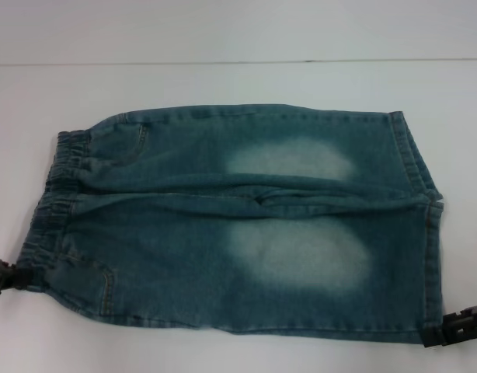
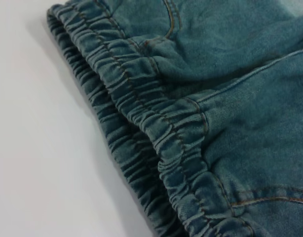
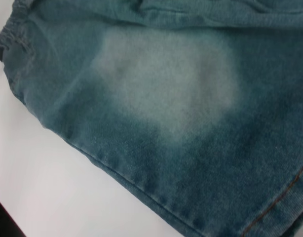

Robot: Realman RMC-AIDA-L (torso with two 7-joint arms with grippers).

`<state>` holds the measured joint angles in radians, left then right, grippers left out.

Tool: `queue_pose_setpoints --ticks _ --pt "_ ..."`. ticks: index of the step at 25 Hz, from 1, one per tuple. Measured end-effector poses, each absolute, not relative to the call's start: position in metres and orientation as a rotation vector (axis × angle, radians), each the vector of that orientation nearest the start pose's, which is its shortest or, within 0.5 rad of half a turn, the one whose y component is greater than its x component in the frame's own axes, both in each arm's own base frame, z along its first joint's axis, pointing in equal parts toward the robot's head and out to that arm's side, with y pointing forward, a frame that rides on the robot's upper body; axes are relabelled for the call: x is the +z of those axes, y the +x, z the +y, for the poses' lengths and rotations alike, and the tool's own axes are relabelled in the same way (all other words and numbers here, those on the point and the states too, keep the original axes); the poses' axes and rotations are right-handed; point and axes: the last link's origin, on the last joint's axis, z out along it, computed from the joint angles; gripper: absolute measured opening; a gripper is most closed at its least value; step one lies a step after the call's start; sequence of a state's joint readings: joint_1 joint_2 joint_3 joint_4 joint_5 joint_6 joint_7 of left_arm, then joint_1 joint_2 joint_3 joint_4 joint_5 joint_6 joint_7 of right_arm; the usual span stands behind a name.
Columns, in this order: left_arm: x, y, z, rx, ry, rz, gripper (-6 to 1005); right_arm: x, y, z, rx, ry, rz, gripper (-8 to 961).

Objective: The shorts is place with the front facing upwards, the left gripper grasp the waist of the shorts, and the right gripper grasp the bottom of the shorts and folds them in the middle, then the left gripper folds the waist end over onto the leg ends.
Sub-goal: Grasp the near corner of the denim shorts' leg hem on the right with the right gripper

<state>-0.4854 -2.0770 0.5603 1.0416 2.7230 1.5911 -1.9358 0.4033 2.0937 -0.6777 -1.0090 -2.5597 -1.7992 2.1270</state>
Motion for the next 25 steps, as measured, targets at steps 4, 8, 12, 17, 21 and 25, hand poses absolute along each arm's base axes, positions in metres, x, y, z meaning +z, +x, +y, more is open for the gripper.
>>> queue_pose_setpoints --ticks 4,8,12,17,21,25 --pt "0.0667 -0.3426 0.3051 0.207 -2.457 -1.263 45 0.0315 0.3211 0.2637 -0.046 -2.588 1.645 773" --pt "0.0668 -0.3425 0.3051 0.207 -2.457 -1.262 45 0.0298 0.3197 0.2645 -0.042 -2.601 1.635 774" --pt "0.0669 -0.3426 0.3052 0.207 -2.456 -1.261 45 0.0276 0.3176 0.2657 -0.034 -2.620 1.626 775" --pt "0.0670 -0.3428 0.3052 0.207 -2.455 -1.262 45 0.0276 0.3156 0.2671 -0.032 -2.630 1.619 739" --pt "0.0669 -0.3428 0.3052 0.207 -2.455 -1.262 44 0.0277 0.3153 0.2673 -0.031 -2.633 1.618 711" --pt "0.0675 -0.3430 0.3052 0.208 -2.454 -1.262 44 0.0284 0.3154 0.2675 -0.030 -2.632 1.617 682"
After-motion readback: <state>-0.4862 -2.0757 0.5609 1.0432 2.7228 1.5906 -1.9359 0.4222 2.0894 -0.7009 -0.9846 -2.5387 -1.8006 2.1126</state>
